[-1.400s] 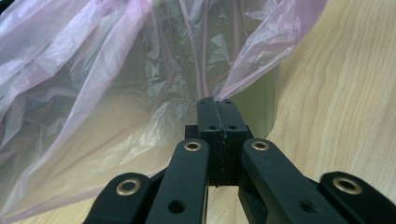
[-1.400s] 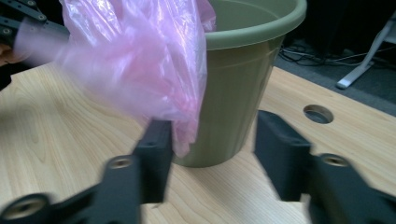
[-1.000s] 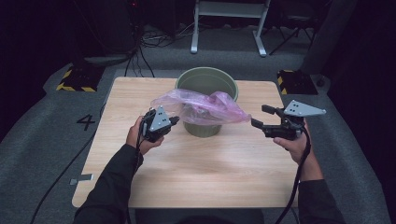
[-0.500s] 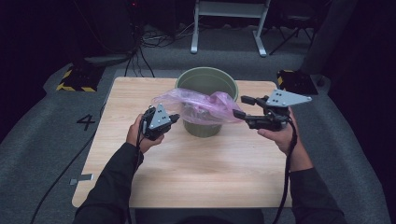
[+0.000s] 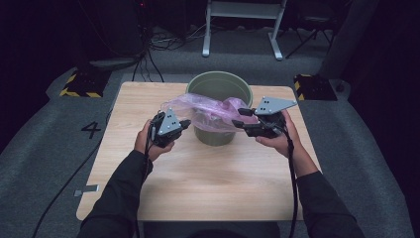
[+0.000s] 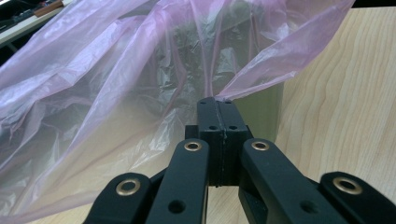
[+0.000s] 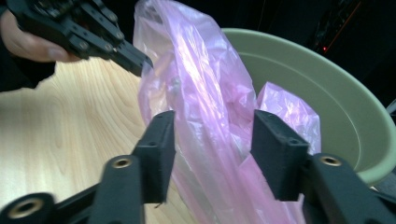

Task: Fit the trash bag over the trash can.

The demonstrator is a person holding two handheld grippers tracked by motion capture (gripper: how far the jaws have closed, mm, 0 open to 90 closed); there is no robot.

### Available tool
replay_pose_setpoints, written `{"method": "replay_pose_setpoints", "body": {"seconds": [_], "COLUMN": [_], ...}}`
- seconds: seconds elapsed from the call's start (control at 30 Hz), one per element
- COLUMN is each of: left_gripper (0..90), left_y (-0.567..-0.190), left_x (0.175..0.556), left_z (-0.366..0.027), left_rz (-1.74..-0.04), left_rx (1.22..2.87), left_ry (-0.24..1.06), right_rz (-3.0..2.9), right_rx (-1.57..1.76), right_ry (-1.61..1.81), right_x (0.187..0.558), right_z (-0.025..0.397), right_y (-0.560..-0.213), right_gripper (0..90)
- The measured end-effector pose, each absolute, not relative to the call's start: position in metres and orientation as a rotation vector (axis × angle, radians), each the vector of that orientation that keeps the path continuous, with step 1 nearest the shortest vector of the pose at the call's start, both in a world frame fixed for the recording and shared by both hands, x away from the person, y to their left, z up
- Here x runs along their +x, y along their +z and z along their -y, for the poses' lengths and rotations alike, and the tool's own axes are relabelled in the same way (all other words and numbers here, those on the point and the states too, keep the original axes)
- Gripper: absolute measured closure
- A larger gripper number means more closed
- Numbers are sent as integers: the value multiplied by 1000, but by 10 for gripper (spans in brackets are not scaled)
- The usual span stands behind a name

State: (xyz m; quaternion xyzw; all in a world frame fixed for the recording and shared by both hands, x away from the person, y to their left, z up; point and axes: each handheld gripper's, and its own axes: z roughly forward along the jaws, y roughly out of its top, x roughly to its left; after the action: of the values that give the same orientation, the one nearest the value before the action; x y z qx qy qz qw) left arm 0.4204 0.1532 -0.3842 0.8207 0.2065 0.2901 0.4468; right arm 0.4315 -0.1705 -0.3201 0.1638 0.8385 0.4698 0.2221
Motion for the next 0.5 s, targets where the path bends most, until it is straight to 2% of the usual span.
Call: {"method": "replay_pose_setpoints", "body": {"seconds": [0.03,0.13,0.17,0.27,0.37,0.5], "left_gripper": [900,900,900,900,900,900], "left_y": [-384,-383,-382,-382,-381,-381], "left_x": [421,421,421,421,421,422], "left_z": [-153,-154,-155,-155,-157,-158], "left_rz": [-513,-513,-515,-518,-517,-523], "left_rx": [2028,2025,2025,2021,2020,2022], "left_ry": [719,717,718,717,720,715], "right_rz": [-2316,-2311,-2301,-2300,-2296,-2276], "right_rx": [453,450,444,447,448,468], "right_ry": [1298,1268,1241,1207,1161,1170], "right_x": [432,434,434,435,435,438], "right_z": [171,170,169,168,165,166], "right_y": [-320,-321,-322,-324,-327,-326], "right_gripper": [587,676,744,774,872,900]}}
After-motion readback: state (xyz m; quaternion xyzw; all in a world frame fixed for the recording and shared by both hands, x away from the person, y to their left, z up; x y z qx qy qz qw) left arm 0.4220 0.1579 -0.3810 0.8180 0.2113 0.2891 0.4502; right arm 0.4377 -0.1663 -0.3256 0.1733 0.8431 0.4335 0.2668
